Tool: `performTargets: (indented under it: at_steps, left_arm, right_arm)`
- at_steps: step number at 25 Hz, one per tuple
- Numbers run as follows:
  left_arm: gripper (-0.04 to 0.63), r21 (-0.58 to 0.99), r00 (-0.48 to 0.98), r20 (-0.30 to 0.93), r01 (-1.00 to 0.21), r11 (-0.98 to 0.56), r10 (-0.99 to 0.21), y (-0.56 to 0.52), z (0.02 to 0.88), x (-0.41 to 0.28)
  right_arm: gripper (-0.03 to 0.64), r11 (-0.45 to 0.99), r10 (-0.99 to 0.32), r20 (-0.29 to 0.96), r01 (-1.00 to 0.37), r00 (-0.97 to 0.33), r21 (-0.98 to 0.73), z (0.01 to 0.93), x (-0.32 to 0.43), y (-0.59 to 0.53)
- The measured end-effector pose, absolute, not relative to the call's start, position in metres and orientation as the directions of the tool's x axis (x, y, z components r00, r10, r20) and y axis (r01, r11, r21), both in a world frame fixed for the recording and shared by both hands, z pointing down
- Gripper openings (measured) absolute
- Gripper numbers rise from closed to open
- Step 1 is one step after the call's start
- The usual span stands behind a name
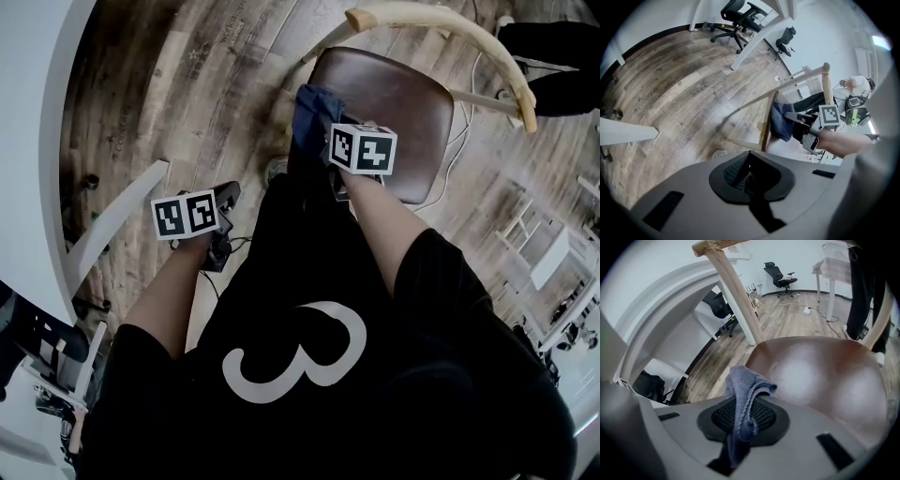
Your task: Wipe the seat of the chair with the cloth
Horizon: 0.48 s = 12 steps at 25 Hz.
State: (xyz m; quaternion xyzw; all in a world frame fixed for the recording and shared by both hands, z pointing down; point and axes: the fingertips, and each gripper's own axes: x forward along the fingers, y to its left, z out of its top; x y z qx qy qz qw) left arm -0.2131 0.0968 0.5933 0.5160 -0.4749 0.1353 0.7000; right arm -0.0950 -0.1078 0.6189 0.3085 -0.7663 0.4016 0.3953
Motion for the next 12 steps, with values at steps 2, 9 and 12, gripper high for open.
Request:
performTargets:
  at_steps: [2,9,12]
  left_arm:
    - [0.012,0.596,0.512,0.803,-0.672,0.440,-0.307,0.096,0.593,-0.210]
    - [0.012,0.604,0.518,0.797,-0.667,0.436,-0.312,0.091,0.587,-0.196]
    - [0.012,0.600,0.515,0.800,-0.669,0.438,-0.309,0.091,0.586,-0.190]
  right_arm:
    - [0.055,0.494,-0.159,0.855,-0.789,-0.494,-0.364,0.620,-0.093,-0.109]
    - [0.055,0.536,-0.151,0.868,-0.777,-0.473,-0.330,0.623,-0.080,-0.109]
    - [0.055,0.540,-0.152,0.869,-0.776,-0.471,-0.327,0.622,-0.070,-0.112]
